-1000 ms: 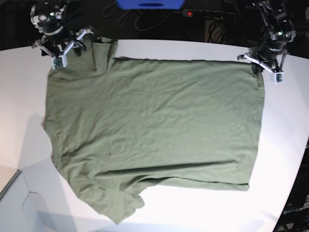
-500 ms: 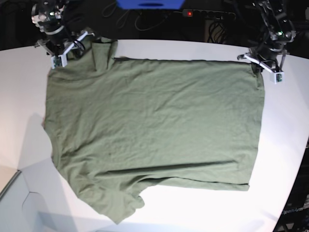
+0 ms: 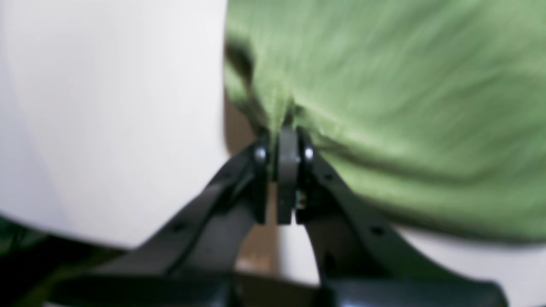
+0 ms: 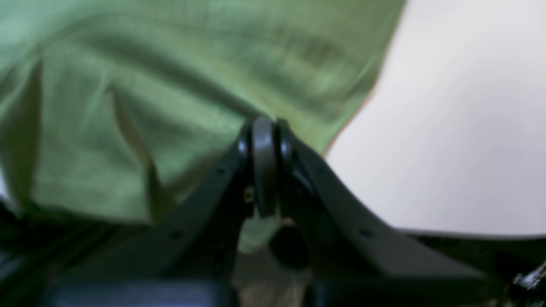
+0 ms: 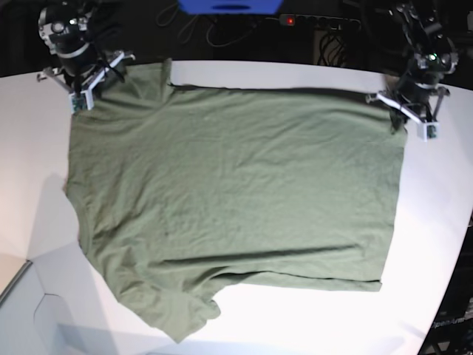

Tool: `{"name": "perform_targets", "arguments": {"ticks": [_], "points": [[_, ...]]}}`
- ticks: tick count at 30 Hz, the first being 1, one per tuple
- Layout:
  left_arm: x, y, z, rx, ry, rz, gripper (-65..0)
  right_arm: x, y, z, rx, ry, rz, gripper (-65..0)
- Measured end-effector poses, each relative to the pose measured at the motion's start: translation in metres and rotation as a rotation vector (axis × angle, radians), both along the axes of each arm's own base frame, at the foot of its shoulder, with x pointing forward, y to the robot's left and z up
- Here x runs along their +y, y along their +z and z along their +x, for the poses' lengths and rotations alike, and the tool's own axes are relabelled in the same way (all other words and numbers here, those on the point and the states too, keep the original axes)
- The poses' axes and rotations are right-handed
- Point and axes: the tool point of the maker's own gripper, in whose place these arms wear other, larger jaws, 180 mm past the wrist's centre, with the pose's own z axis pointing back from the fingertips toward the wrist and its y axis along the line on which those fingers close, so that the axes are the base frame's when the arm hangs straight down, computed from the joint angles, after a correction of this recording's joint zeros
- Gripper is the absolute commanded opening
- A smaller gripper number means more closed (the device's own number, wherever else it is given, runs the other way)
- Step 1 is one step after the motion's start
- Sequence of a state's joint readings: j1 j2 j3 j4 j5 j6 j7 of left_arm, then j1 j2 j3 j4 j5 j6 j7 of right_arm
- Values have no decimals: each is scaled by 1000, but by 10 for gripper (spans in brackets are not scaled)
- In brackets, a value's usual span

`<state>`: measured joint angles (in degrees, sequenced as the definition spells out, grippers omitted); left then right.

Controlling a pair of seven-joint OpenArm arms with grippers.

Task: Layout the t-shirt on the table in an organized manner, then fold the t-shirt properly
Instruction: 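Lift the shoulder corners and fold them toward the hem with both grippers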

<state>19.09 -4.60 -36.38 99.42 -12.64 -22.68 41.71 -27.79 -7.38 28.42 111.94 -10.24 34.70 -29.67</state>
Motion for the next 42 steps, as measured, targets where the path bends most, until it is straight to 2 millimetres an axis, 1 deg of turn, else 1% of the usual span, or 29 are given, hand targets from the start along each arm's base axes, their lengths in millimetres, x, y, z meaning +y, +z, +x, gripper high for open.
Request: {"name": "perform_targets", "arguments": {"ticks": [2, 4, 7, 10, 12, 15, 18, 21, 23, 25, 28, 29, 36, 39, 42], "points": [[-1, 14, 11, -43, -8, 14, -648, 0, 13, 10, -44, 7, -12, -650], [4, 25, 16, -78, 4, 23, -648, -1, 18, 17, -65, 4, -18, -650], [17, 33, 20, -90, 36, 46, -648, -2, 24, 29, -89, 2, -20, -650], [18, 45, 36, -144, 41, 42, -648, -2, 33, 43, -133, 4, -20, -650], [18, 49, 43, -164, 43, 39, -648, -1, 38, 53, -155, 5, -20, -650], [19, 45, 45, -153, 48, 33, -648, 1, 45, 71, -199, 6, -10, -650], [20, 37, 59, -151, 63, 1, -648, 2, 44, 88, -218, 2, 15, -650], [20, 36, 75, -170, 71, -32, -648, 1, 41, 107, -230, 3, 34, -650], [21, 35, 82, -169, 76, -43, -648, 0, 39, 117, -231, 13, 38, -650], [21, 39, 91, -183, 79, -50, -648, 1, 33, 127, -221, 26, 46, -650], [20, 56, 111, -245, 79, -61, -648, 5, 24, 140, -205, 48, 65, -650], [21, 58, 116, -253, 80, -66, -648, 4, 22, 144, -203, 51, 68, -650], [19, 44, 133, -223, 95, -117, -648, -5, 29, 181, -228, 62, 74, -650], [23, 38, 135, -198, 98, -95, -648, -7, 23, 190, -213, 61, 90, -650], [24, 25, 134, -159, 99, -96, -648, -7, 17, 196, -200, 59, 106, -650]]}}
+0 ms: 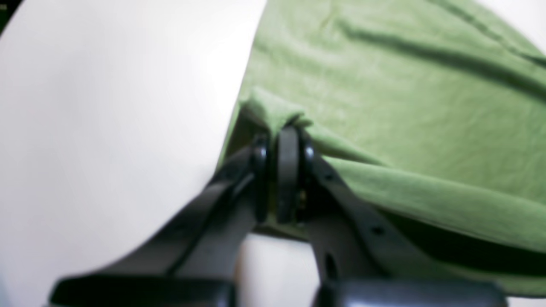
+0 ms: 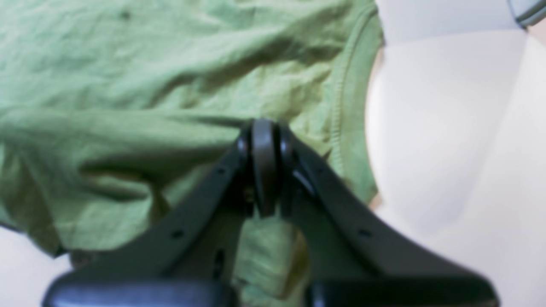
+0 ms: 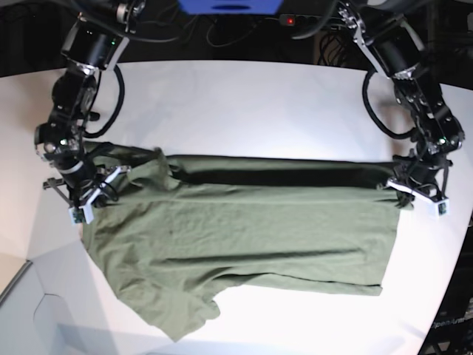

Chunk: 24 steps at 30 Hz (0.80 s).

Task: Layout the t-shirt on the table in an organized manner, then fold the t-shirt properly
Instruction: 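Lift the shoulder corners and fold them toward the hem with both grippers, then hold the folded edge and adjust the right gripper's grip on the corner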

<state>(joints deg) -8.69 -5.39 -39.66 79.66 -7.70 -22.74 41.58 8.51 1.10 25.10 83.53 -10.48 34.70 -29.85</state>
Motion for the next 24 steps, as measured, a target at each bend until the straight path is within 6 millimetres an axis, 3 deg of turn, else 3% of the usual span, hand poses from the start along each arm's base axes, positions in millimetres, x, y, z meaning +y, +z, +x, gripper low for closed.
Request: {"name": "perform_targets", "arguments": {"ticks": [13, 16, 18, 20, 24], "points": [[-1, -28, 4, 65, 4, -63, -639, 16, -15, 12, 25, 37, 43, -650], [-2, -38, 5, 95, 6, -83, -550, 18, -13, 14, 7, 43, 45, -650], [1, -34, 8, 86, 10, -80, -463, 19, -14, 14, 12, 46, 43, -596], [5, -29, 11, 80, 0, -57, -377, 21, -13, 15, 11, 52, 43, -502], [4, -26, 12, 80, -14, -45, -338, 16, -11, 12, 6, 53, 24, -356]]}}
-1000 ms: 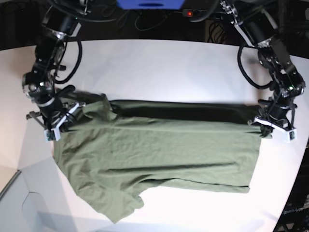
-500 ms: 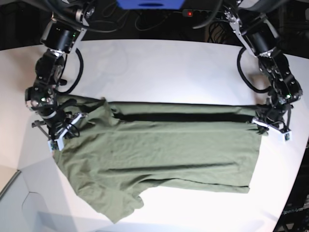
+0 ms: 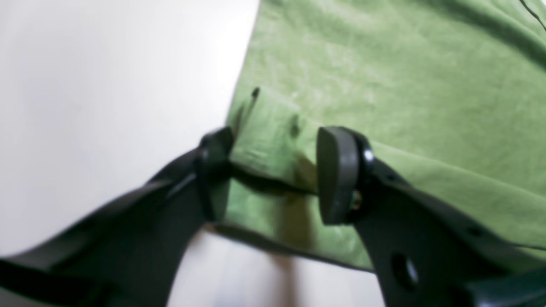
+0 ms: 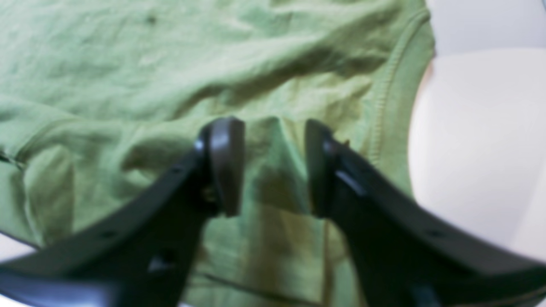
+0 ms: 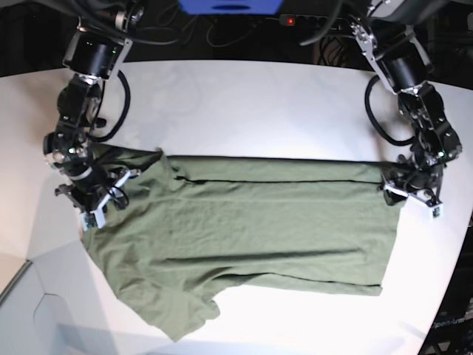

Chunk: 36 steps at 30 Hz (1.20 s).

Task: Layout the t-shirt on the table in an organized manner, then fold the t-shirt properly
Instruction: 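Hold the folded edge and adjust the right gripper's grip on the corner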

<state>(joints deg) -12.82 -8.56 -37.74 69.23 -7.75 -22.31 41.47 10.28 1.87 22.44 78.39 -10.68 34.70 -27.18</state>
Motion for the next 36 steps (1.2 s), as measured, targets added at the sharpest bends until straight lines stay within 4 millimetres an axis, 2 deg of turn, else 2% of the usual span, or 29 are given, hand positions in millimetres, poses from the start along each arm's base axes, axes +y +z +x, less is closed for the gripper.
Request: {"name": "perform_targets", "arguments": {"ticks": [4, 6, 8, 13, 16, 18, 22, 25, 30, 36], "points": [[6, 37, -1, -96, -8, 79, -338, -12, 15, -14, -42, -23, -41, -297], [9, 45, -10, -112, -10, 115, -338, -21, 21, -23, -46, -43, -73, -295], [7, 32, -25, -70, -14, 121, -338, -21, 27, -34, -71, -54, -75, -295], [5, 1, -52, 18, -20, 103, -338, -18, 4, -64, 1, -66, -63, -295], [4, -14, -59, 58, -17, 80, -338, -19, 0, -69, 13, -66, -65, -295], [3, -16, -59, 57, -17, 77, -338, -18, -1, -71, 14, -65, -63, -295], [8, -1, -46, -41, -5, 103, -338, -18, -4, -75, 24, -65, -65, -295], [7, 0, -45, -49, -5, 103, -334, -19, -4, -75, 25, -68, -65, -295], [9, 3, -37, -62, 5, 102, -334, -32, -4, -80, 27, -102, -71, -295], [17, -22, -43, 12, 12, 73, -334, -30, -4, -79, 25, -99, -68, -295]]}}
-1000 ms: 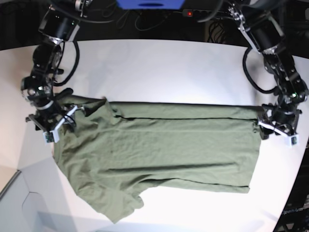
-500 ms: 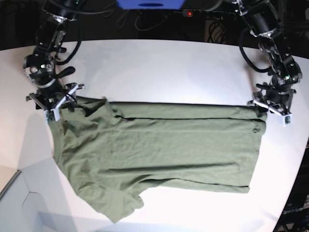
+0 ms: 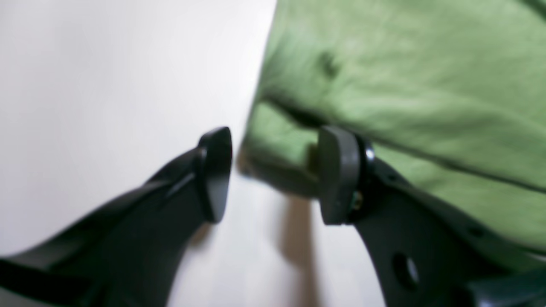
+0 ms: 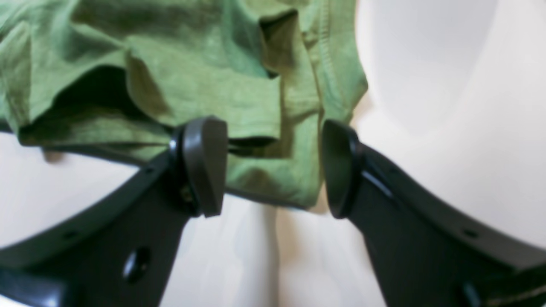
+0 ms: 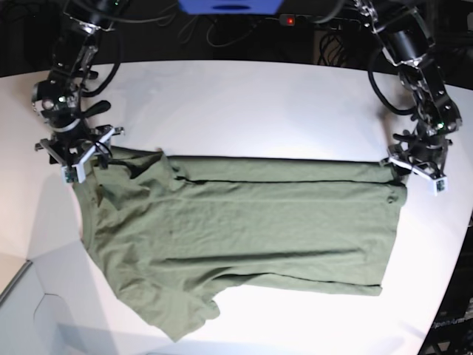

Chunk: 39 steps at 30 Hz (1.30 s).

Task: Layout the t-shirt on the table in an organized manner, then fold the t-shirt properly
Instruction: 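Hold the folded edge and adjust the right gripper's grip on the corner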

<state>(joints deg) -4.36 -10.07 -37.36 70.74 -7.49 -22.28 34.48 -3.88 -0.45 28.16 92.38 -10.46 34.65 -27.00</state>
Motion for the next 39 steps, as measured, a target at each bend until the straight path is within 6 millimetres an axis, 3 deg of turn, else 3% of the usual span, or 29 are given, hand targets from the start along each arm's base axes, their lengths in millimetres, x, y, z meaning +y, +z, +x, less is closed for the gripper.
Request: {"name": "perform_targets", "arguments": {"ticks": [6, 13, 18, 24, 26, 31, 35, 39], "points": [[-1, 7, 12, -25, 0, -8, -334, 0, 0, 0, 0, 0, -1, -295], [-1, 5, 10, -18, -1, -6, -337, 0, 0, 0, 0, 0, 0, -295], [-4, -7, 7, 0, 6, -31, -338, -1, 0, 0, 0, 0, -3, -295], [-4, -9, 13, 0, 10, -49, -347, -1, 0, 0, 2, -1, -3, -294], [-4, -9, 12, 2, 10, -48, -409, -6, 0, -2, 2, -16, -2, -294], [-4, -10, 11, 8, 9, -52, -633, -25, 1, -9, 7, -67, -15, -292], [-5, -10, 12, 7, 9, -52, -643, -37, 1, -16, 13, -84, -33, -291], [-5, -11, 11, 8, 9, -53, -650, -35, -11, -29, 52, -83, -28, -291]]}}
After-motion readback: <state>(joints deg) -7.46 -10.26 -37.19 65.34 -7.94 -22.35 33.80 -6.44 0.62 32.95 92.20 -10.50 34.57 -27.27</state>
